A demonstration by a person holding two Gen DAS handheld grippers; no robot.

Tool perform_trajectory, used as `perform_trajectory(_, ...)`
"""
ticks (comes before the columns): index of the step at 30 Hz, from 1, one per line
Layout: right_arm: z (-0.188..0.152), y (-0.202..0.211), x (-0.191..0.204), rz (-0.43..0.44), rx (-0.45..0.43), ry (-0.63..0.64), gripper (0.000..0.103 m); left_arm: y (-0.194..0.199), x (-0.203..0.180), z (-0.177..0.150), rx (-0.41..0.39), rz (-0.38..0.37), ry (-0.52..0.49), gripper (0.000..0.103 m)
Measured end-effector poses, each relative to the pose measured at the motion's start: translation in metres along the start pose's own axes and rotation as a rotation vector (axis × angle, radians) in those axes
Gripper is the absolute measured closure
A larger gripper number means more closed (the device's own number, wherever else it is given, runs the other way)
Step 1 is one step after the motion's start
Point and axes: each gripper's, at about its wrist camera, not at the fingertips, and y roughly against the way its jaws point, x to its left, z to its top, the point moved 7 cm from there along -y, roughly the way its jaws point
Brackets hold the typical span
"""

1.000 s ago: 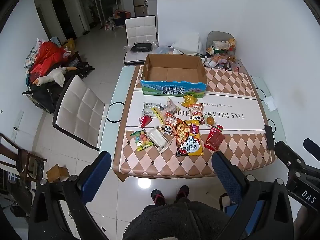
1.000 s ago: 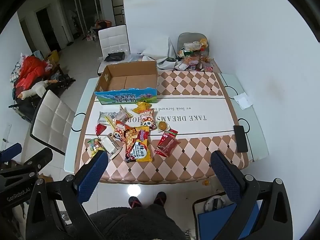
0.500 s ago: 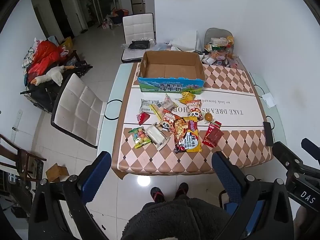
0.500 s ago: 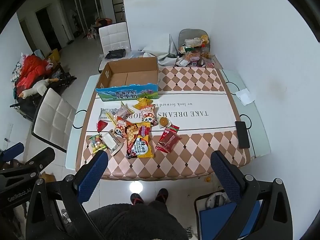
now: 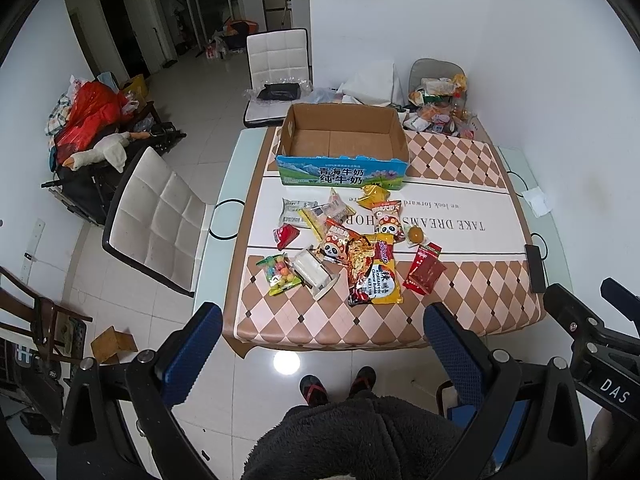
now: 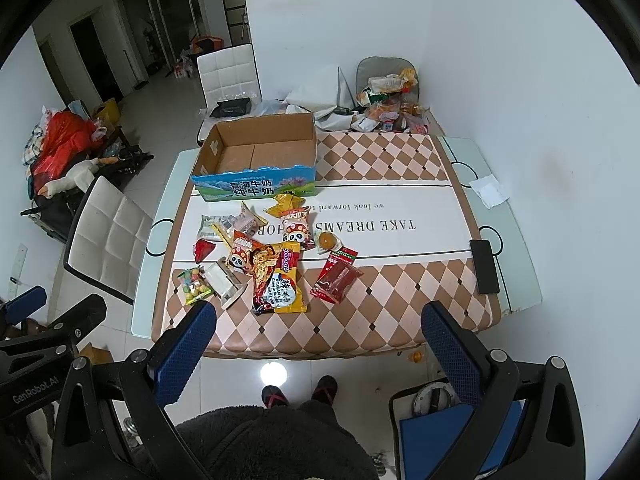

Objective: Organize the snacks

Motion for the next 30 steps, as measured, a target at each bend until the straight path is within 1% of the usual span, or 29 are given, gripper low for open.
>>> perform_trajectory(30, 0.0, 0.002, -0.005, 0.0, -0.008, -0.005, 0.0, 0.002, -0.01, 0.004, -0.01, -0.001, 0.0, 0.0)
